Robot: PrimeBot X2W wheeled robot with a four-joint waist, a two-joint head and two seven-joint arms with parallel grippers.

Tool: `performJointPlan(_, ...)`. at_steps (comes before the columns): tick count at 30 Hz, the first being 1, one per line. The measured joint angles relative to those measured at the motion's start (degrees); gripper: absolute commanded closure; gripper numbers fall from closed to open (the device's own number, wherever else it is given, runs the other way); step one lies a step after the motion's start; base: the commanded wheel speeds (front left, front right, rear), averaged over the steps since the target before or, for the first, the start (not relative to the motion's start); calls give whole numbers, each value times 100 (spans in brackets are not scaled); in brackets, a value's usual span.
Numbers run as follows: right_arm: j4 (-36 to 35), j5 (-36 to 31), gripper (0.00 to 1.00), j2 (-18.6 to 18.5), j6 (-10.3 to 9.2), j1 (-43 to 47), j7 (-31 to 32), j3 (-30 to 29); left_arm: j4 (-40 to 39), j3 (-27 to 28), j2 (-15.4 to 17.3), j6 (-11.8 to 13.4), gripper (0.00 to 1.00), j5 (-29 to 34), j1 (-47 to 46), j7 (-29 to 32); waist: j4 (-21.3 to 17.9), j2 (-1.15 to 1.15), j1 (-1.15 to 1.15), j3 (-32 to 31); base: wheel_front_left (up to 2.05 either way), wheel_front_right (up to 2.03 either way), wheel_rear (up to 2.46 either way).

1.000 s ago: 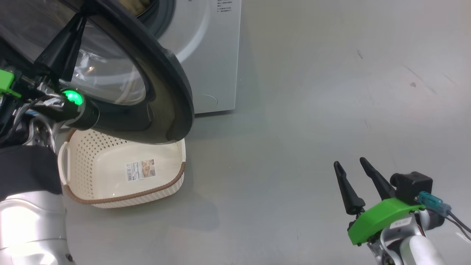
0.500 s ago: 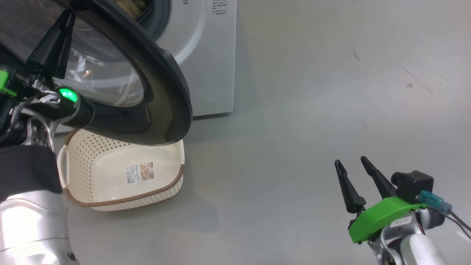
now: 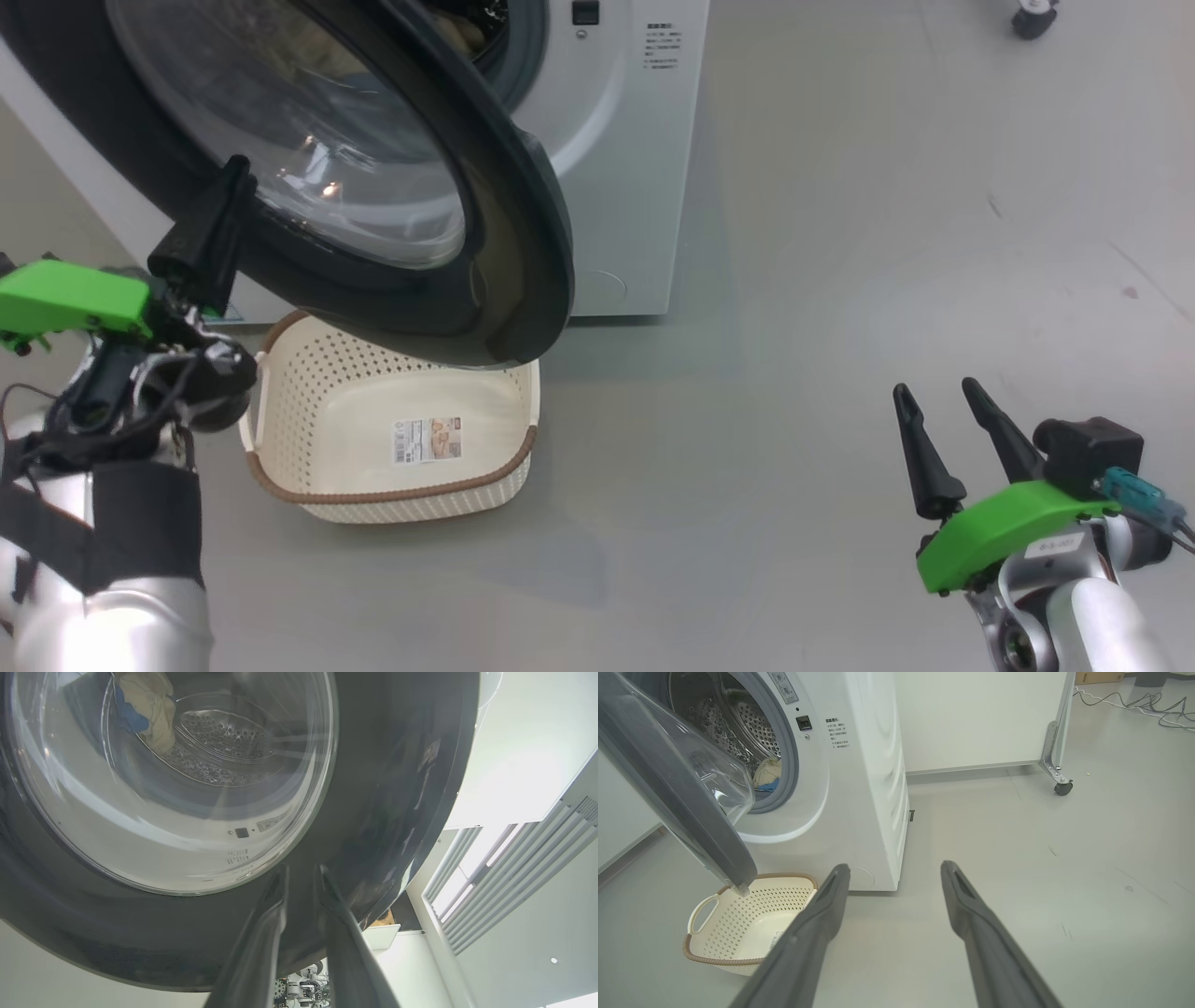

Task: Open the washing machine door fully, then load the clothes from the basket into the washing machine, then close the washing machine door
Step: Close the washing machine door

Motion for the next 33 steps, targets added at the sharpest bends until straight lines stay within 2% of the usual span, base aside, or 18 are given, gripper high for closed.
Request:
performJointPlan(1,1,-7,0,1,0,0,12,-26,-69,-104,3,0,32,162,93,-101,62,0,0,-32,0,0,0)
performJointPlan(2,1,-7,0,1,0,0,12,-26,-69,-104,3,0,0,162,93,-101,62,0,0,-32,0,0,0)
performJointPlan(10,0,-82,0,0,0,21,123,-174,-727,-1024,133,0,0,1706,1122,-1369,511,0,0,-368,0,0,0)
performJointPlan(16,-47,-113,0,1,0,92,177,-225,-1100,-1588,487,8,0,3142,1782,-2401,745,0,0,-583,0,0,0)
performJointPlan(21,-80,-156,0,1,0,175,233,-218,-1371,-1998,824,328,0,4477,2256,-3154,784,0,0,-653,0,0,0)
performJointPlan(25,-142,-156,0,1,0,224,250,-224,-1599,-2229,966,670,0,5211,2664,-3568,717,0,0,-674,0,0,0)
performJointPlan(29,-168,-158,0,1,0,319,282,-240,-1798,-2316,1121,978,0,5657,3109,-3738,644,0,0,-701,0,0,0)
performJointPlan(33,-214,-198,0,2,0,401,307,-261,-2052,-2360,1203,1169,0,5834,3577,-3804,618,0,0,-715,0,0,0)
